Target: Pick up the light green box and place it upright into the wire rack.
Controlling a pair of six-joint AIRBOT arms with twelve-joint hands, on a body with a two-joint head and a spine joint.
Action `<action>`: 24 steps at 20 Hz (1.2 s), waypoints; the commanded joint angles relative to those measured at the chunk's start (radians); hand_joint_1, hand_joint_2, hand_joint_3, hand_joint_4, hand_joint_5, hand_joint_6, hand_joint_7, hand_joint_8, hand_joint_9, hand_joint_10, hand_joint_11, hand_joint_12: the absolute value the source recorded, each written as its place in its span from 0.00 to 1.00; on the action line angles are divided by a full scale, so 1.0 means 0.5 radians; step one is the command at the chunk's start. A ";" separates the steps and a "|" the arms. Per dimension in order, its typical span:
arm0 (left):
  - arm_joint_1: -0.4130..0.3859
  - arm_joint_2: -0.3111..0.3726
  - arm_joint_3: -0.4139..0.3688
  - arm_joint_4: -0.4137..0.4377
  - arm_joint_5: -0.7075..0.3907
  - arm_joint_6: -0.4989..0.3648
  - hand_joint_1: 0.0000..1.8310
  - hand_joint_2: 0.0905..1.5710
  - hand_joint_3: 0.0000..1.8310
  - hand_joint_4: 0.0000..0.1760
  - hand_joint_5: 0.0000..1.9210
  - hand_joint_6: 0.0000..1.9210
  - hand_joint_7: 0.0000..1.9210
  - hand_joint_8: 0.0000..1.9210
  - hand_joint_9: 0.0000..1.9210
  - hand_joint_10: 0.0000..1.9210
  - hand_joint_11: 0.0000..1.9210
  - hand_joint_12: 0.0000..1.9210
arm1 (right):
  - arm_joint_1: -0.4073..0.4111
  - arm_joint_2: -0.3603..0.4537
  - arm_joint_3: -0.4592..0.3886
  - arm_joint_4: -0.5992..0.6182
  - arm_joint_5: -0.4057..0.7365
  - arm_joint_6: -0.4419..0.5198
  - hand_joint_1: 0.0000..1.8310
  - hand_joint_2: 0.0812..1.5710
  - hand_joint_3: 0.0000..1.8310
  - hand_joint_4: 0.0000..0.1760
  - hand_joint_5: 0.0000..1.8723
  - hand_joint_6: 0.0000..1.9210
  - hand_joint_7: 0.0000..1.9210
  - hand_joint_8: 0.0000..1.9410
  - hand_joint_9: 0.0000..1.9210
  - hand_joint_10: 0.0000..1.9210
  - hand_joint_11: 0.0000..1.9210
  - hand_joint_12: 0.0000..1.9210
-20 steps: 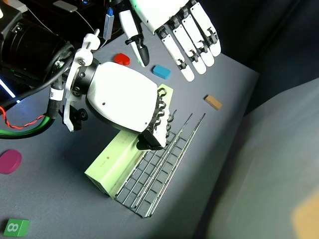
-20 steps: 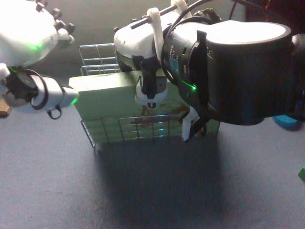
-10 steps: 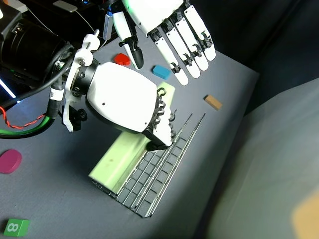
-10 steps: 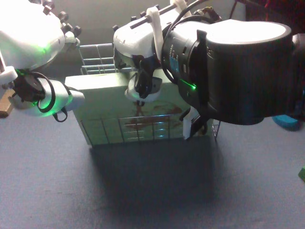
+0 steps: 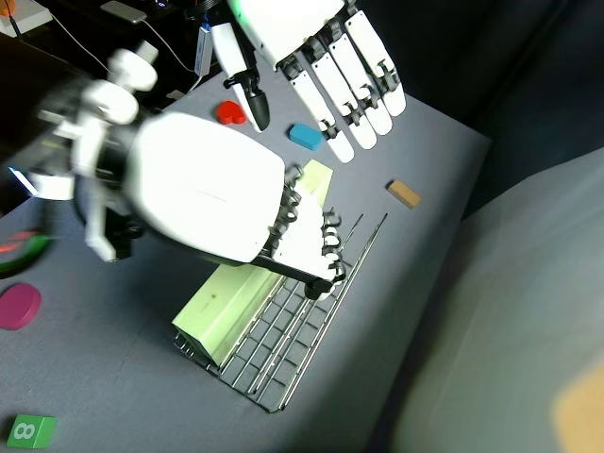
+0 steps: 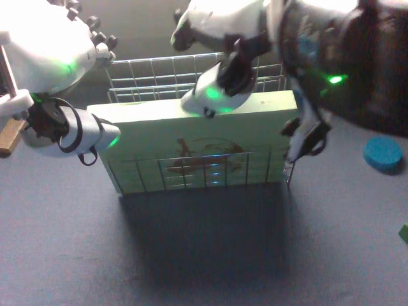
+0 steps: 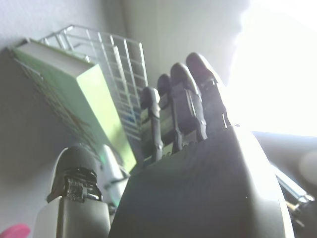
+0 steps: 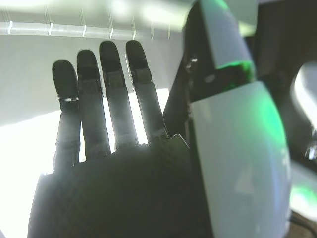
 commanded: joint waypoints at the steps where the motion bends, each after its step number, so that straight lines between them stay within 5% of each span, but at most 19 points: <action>1: -0.036 -0.008 -0.006 0.162 -0.036 -0.002 0.07 0.76 0.00 0.00 0.15 0.00 0.14 0.00 0.14 0.00 0.00 0.36 | 0.035 0.025 -0.020 -0.138 0.082 -0.025 0.40 0.65 0.00 0.00 0.25 0.00 0.22 0.00 0.21 0.01 0.03 0.62; 8: -0.041 -0.065 -0.023 0.220 0.015 -0.084 0.07 0.77 0.00 0.00 0.15 0.00 0.16 0.00 0.16 0.00 0.00 0.39 | 0.128 0.581 -0.343 -0.104 0.458 -0.261 0.34 0.68 0.01 0.00 0.25 0.00 0.23 0.00 0.21 0.01 0.05 0.63; 12: -0.045 -0.101 -0.026 0.220 0.016 -0.088 0.07 0.77 0.00 0.00 0.17 0.01 0.19 0.01 0.18 0.01 0.00 0.43 | 0.171 0.805 -0.517 0.445 0.481 -0.753 0.29 0.71 0.00 0.00 0.28 0.01 0.27 0.01 0.25 0.01 0.05 0.63; 13: -0.045 -0.110 -0.028 0.220 0.019 -0.089 0.10 0.76 0.00 0.00 0.28 0.02 0.33 0.03 0.29 0.04 0.05 0.49 | 0.175 0.860 -0.559 0.452 0.495 -0.766 0.32 0.73 0.00 0.00 0.39 0.19 0.38 0.12 0.27 0.41 0.19 0.79; 14: -0.045 -0.117 -0.032 0.220 0.023 -0.093 0.12 0.76 0.00 0.00 0.39 0.05 0.41 0.06 0.37 0.06 0.11 0.53 | 0.188 0.898 -0.588 0.452 0.491 -0.775 0.35 0.73 0.00 0.00 0.35 0.52 0.37 0.43 0.30 0.75 0.31 0.96; 15: -0.045 -0.125 -0.035 0.220 0.028 -0.096 0.14 0.76 0.00 0.00 0.45 0.16 0.40 0.27 0.39 0.22 0.20 0.57 | 0.205 0.936 -0.617 0.452 0.485 -0.775 0.38 0.72 0.00 0.00 0.33 0.84 0.37 0.78 0.42 0.99 0.51 1.00; 16: -0.046 -0.144 -0.035 0.220 0.033 -0.099 0.19 0.75 0.00 0.00 0.30 0.80 0.36 0.75 0.37 0.75 0.32 0.78 | 0.229 0.984 -0.658 0.453 0.484 -0.775 0.42 0.71 0.00 0.00 0.47 0.99 0.49 0.98 0.61 1.00 0.73 1.00; 17: -0.047 -0.155 -0.033 0.220 0.036 -0.099 0.24 0.75 0.00 0.00 0.31 0.96 0.38 0.90 0.40 0.94 0.38 0.94 | 0.239 0.999 -0.678 0.453 0.493 -0.780 0.43 0.71 0.00 0.00 0.53 1.00 0.54 1.00 0.64 1.00 0.78 1.00; 20: -0.047 -0.201 -0.030 0.220 0.065 -0.101 0.33 0.77 0.00 0.00 0.44 1.00 0.44 1.00 0.46 1.00 0.48 1.00 | 0.259 1.006 -0.711 0.453 0.534 -0.795 0.45 0.75 0.00 0.00 0.65 1.00 0.68 1.00 0.78 1.00 0.91 1.00; 21: -0.047 -0.210 -0.029 0.220 0.068 -0.107 0.36 0.77 0.00 0.00 0.49 1.00 0.50 1.00 0.50 1.00 0.50 1.00 | 0.259 1.006 -0.711 0.453 0.546 -0.793 0.45 0.77 0.00 0.63 0.69 1.00 0.73 1.00 0.84 1.00 0.95 1.00; 22: -0.047 -0.223 -0.028 0.220 0.069 -0.108 0.37 0.77 0.00 0.00 0.53 1.00 0.54 1.00 0.53 1.00 0.53 1.00 | 0.260 1.005 -0.712 0.453 0.566 -0.792 0.46 0.79 0.00 0.93 0.70 1.00 0.75 1.00 0.86 1.00 0.98 1.00; 24: -0.047 -0.245 -0.023 0.223 0.069 -0.110 0.41 0.78 0.00 0.00 0.57 1.00 0.60 1.00 0.59 1.00 0.60 1.00 | 0.263 1.005 -0.712 0.453 0.577 -0.794 0.48 0.84 0.01 1.00 0.70 1.00 0.76 1.00 0.87 1.00 0.99 1.00</action>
